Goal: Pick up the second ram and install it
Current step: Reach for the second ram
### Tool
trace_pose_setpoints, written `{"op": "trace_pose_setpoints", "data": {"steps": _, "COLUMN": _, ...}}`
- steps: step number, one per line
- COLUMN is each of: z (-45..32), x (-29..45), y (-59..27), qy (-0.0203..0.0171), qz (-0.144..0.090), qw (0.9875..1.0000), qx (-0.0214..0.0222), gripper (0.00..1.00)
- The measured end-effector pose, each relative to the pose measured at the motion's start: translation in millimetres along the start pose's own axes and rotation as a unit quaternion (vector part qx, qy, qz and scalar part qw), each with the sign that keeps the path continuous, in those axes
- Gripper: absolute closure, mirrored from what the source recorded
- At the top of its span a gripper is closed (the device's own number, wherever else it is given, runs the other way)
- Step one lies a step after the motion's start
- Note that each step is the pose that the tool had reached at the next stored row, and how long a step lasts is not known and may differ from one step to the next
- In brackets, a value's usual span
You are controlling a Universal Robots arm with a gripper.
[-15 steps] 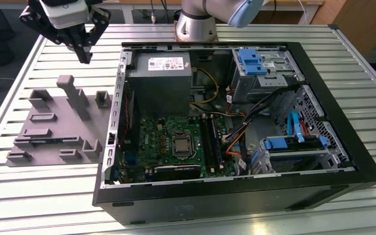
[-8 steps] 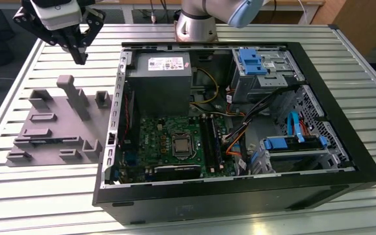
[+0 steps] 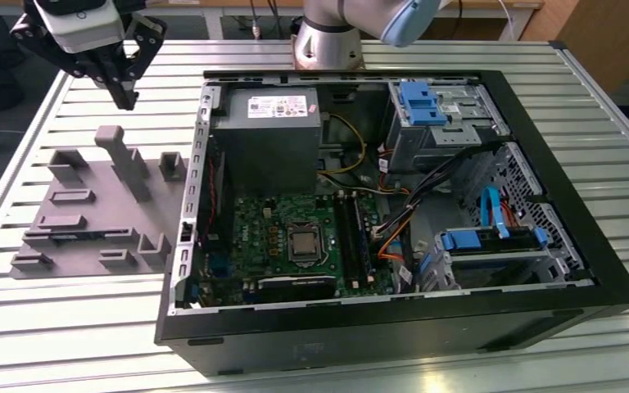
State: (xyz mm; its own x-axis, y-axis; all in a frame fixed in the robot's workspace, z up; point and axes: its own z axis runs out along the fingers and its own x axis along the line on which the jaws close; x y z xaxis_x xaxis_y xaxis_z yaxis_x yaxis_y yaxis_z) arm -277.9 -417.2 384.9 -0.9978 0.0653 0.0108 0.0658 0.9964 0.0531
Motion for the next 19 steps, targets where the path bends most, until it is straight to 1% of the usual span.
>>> {"op": "trace_pose_setpoints", "data": {"steps": 11, "z": 1.5, "x": 12.5, "y": -4.3, "qy": 0.0, "qz": 0.0, "qw": 1.0, "qx": 0.0, "gripper": 0.89}}
{"op": "trace_pose_setpoints", "data": {"steps": 19, "z": 3.7, "x": 18.8, "y": -13.1, "qy": 0.0, "qz": 0.0, "qw": 1.0, "qx": 0.0, "gripper": 0.89}}
